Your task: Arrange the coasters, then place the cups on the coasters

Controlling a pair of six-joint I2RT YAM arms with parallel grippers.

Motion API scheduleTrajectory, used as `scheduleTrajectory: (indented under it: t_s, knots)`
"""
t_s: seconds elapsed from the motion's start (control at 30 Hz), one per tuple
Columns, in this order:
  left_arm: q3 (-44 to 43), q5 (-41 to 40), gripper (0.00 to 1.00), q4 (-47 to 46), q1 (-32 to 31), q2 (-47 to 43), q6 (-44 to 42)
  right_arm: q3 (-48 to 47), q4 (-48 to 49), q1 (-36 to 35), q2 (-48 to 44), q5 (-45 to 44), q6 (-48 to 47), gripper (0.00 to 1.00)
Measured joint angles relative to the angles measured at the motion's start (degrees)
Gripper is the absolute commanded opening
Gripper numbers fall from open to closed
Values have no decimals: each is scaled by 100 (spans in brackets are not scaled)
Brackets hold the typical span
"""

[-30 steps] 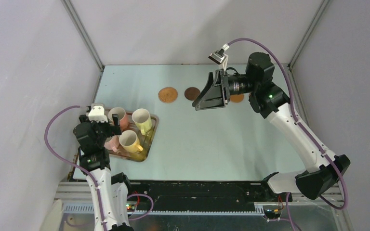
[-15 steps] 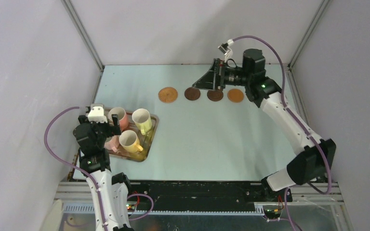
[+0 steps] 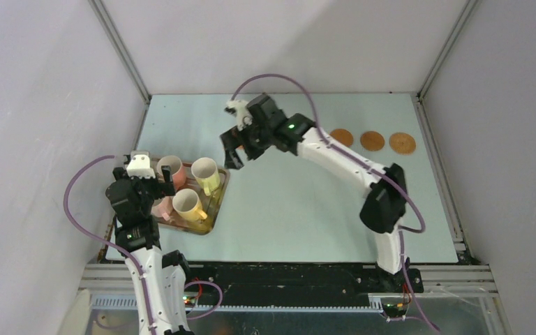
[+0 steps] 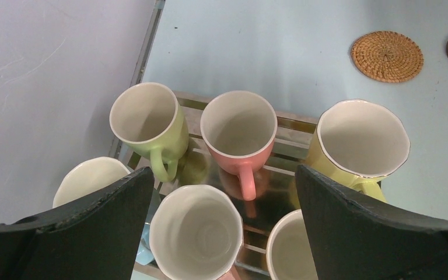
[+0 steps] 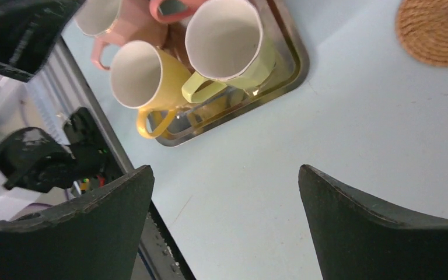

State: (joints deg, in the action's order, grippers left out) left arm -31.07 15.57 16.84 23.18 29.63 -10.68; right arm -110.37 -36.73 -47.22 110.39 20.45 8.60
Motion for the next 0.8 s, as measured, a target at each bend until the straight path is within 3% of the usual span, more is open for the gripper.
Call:
scheduleTrajectory:
  t_s: [0.37, 0.8]
  knots:
    - [0, -35, 98, -4, 0, 42, 15, -1547, -881, -833, 1781, -1191, 369, 100]
    - [0, -31, 98, -7, 0, 42, 13, -2258, -925, -944, 2496, -1464, 997, 99]
